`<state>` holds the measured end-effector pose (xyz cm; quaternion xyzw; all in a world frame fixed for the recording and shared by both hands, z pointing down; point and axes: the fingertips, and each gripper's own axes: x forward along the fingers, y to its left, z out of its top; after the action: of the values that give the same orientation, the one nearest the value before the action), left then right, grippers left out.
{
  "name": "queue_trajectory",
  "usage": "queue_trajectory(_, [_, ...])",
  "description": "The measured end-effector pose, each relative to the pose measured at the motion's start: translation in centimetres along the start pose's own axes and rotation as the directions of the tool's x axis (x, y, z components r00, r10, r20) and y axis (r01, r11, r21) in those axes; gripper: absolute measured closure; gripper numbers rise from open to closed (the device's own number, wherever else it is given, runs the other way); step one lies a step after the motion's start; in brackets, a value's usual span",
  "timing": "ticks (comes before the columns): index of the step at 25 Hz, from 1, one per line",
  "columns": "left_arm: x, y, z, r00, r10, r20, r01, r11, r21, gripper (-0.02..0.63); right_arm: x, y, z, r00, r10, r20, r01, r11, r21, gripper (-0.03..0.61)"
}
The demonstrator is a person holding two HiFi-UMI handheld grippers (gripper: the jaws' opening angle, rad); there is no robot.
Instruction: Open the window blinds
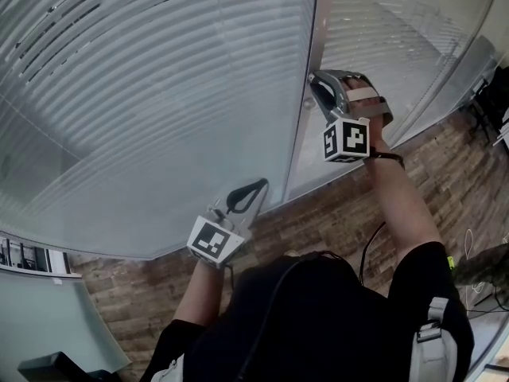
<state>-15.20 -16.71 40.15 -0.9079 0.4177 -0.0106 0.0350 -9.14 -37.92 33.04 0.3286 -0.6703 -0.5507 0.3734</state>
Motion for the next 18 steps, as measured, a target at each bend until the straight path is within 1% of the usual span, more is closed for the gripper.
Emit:
queue_trajectory(3, [0.19, 0.12, -0.22, 1.0, 0.001, 0.015, -0.001, 1.0, 0.007, 0.609, -0.01, 0.16, -0.08, 1.0, 0.007, -0.01, -0.007, 1.0, -0.02, 0.448])
queue_trajectory(5, [0.24, -0.03, 0.05, 1.0, -0.004, 0.004, 0.004, 1.0, 0.003, 0.609, -0.03, 0.27, -0.16, 1.0, 0.014, -0.014, -0.014, 1.0, -0.027, 0.449])
queue_trajectory(8, [0.26, -0.1, 0.11, 1.0, -0.009, 0.007, 0.009, 1.0, 0.002, 0.61, -0.02, 0.29, -0.12, 1.0, 0.023, -0.01, -0.023, 1.0, -0.001, 0.451])
queue_trajectory(12, [0.07, 0.0, 0.15, 1.0, -0.005, 0.004, 0.005, 1.0, -0.009, 0.609, -0.01, -0.2, 0.09, 1.0, 0.027, 0.002, -0.027, 0.994, 0.102, 0.451])
queue_trajectory(14, [-0.07, 0.15, -0.07, 1.0, -0.002, 0.009, 0.002, 1.0, -0.004, 0.609, -0.07, -0.48, 0.07, 0.999, 0.035, 0.013, -0.037, 0.982, 0.188, 0.451])
queue_trajectory(16, [-0.22, 0.11, 0.04, 1.0, -0.002, 0.003, 0.002, 1.0, -0.004, 0.609, -0.14, -0.45, -0.11, 0.998, 0.056, 0.03, -0.062, 0.956, 0.286, 0.451])
queue_trajectory(18, [-0.36, 0.12, -0.07, 1.0, -0.001, 0.004, 0.001, 1.0, -0.003, 0.609, -0.18, -0.47, -0.24, 0.996, 0.07, 0.05, -0.085, 0.916, 0.393, 0.451])
